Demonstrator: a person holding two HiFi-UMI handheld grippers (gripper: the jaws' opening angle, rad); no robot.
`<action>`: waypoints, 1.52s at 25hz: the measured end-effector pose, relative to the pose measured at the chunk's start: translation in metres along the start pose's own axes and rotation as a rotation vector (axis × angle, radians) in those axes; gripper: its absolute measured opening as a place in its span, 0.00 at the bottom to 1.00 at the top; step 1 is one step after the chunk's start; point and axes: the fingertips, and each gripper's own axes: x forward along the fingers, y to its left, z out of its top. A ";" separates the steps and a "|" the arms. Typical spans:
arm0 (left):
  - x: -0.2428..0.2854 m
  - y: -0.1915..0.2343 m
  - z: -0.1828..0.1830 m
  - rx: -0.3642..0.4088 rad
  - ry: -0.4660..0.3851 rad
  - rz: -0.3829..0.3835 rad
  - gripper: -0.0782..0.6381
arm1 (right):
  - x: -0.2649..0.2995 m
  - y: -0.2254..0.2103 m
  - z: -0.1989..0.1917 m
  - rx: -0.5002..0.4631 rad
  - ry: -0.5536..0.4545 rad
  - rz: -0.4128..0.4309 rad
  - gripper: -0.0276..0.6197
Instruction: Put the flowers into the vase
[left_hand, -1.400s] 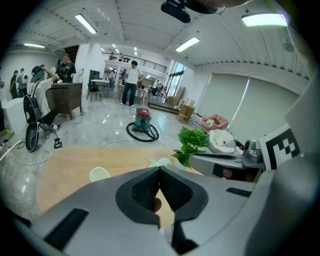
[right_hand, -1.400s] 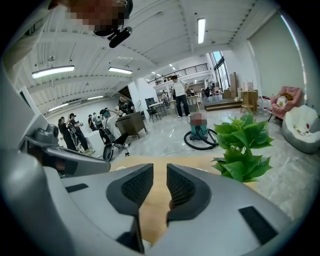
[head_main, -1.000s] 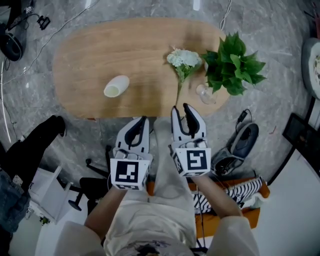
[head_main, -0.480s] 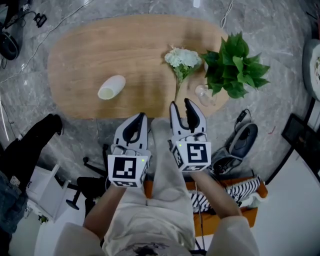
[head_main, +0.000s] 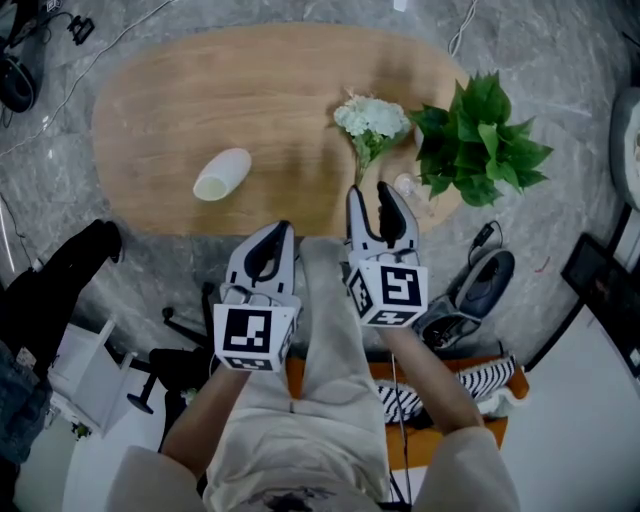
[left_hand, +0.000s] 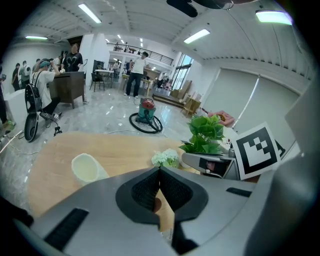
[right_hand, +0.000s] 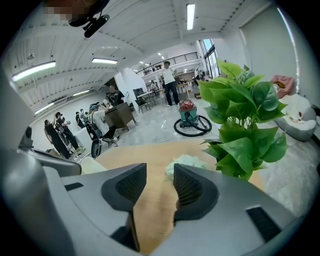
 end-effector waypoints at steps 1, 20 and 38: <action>0.002 0.001 -0.001 -0.003 0.002 0.001 0.12 | 0.003 -0.002 -0.001 0.002 0.003 -0.001 0.28; 0.037 0.010 -0.003 -0.044 0.035 0.028 0.12 | 0.045 -0.031 -0.019 0.130 0.082 -0.062 0.28; 0.053 0.016 -0.011 -0.056 0.065 0.031 0.12 | 0.084 -0.057 -0.041 0.182 0.156 -0.123 0.34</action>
